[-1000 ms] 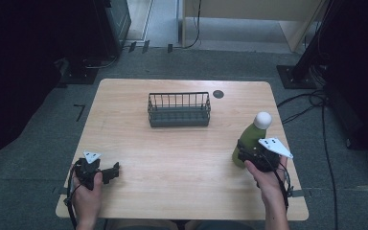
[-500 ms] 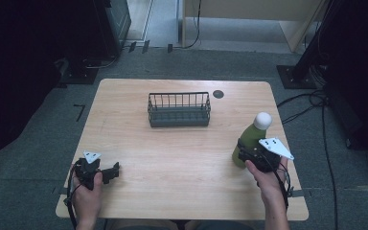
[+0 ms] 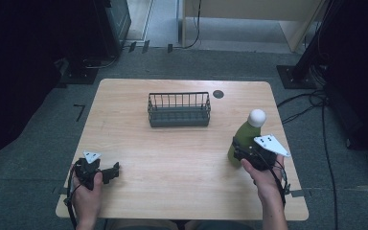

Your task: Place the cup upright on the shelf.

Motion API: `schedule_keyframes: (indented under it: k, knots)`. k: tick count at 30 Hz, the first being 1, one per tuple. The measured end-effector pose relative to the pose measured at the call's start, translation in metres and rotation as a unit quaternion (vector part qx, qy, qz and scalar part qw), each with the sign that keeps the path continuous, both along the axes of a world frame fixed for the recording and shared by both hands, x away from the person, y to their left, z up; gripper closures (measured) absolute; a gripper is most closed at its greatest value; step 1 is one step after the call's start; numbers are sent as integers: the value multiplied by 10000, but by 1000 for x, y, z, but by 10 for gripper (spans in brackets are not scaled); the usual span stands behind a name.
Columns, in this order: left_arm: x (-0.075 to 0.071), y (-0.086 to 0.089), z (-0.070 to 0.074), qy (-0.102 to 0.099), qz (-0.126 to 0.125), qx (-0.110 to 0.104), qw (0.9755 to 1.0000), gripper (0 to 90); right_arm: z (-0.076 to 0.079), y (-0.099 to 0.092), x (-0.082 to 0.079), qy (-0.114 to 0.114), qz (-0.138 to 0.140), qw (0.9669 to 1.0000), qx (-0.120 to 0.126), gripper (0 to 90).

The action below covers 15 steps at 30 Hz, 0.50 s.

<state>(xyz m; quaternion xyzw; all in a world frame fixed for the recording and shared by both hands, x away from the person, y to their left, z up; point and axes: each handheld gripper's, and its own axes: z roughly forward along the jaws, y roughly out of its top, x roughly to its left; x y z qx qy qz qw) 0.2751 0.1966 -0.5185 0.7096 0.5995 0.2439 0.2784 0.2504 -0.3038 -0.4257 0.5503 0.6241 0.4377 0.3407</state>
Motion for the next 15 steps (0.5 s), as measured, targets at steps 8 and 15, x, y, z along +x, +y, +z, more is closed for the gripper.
schedule_keyframes:
  k: [8, 15]
  knots:
    - [0, 0, 0, 7, -7, 10, 10000, 0, 11, 21, 7, -78, 237, 9997, 37, 208]
    - [0, 0, 0, 3, -2, 6, 10000, 0, 18, 39, 16, -115, 442, 9989, 49, 208]
